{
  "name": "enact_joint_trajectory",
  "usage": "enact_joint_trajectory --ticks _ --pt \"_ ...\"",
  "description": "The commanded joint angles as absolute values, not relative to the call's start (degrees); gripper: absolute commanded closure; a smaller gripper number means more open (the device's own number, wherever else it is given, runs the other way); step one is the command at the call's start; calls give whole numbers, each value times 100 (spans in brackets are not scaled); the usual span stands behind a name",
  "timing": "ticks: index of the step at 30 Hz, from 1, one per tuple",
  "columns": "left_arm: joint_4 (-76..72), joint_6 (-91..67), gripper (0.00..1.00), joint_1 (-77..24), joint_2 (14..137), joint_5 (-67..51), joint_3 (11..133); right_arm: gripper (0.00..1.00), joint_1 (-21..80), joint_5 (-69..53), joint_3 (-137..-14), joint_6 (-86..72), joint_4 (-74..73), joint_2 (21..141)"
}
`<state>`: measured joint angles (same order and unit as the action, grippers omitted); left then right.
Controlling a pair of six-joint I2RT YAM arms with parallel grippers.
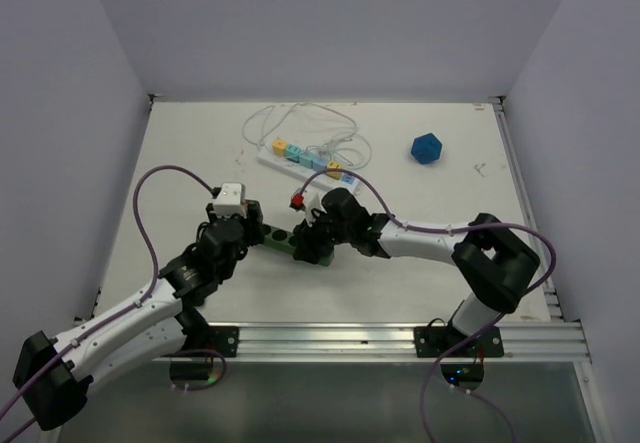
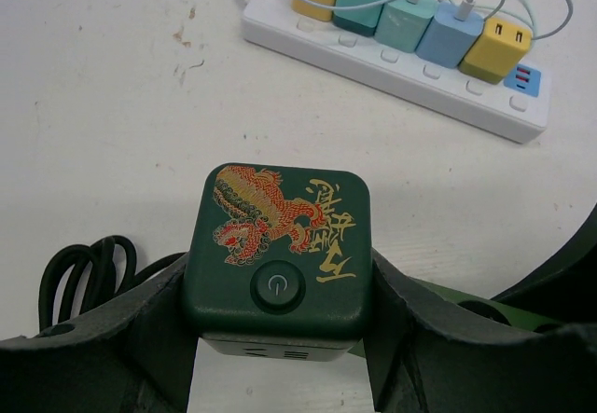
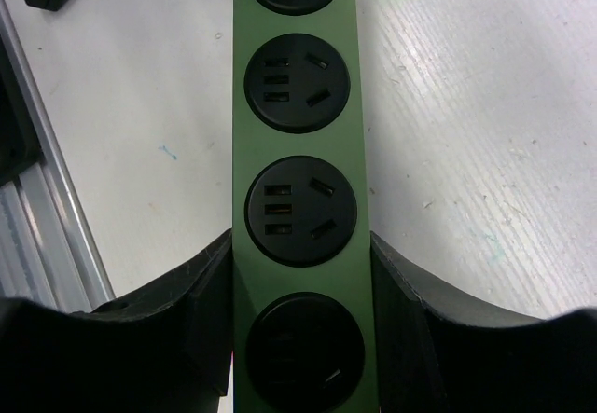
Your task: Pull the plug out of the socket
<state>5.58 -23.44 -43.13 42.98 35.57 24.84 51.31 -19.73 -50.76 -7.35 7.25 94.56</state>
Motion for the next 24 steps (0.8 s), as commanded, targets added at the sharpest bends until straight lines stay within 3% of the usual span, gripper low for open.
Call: enact_joint_trajectory --ticks 1,7,12,16,20,24 --pt "387 -2461 100 -4289 4175 3709 2856 98 5273 -1681 -5361 -396 949 9561" --pt "904 -2707 100 -4289 3683 3709 3199 92 5291 -1055 -6010 -492 1397 10535" --pt "1554 -2856 100 -4280 3349 3639 3655 91 5378 -906 -7460 -501 1117 11556" --pt "1959 -2909 100 -4280 3146 3638 3893 81 5467 -765 -8523 -413 730 12452" --pt "2346 -2988 100 -4289 2936 3718 4025 49 5484 -721 -9350 -422 449 13164" --pt "2478 -3032 100 -4289 2804 3718 4078 36 5493 -694 -9387 -448 466 13175"
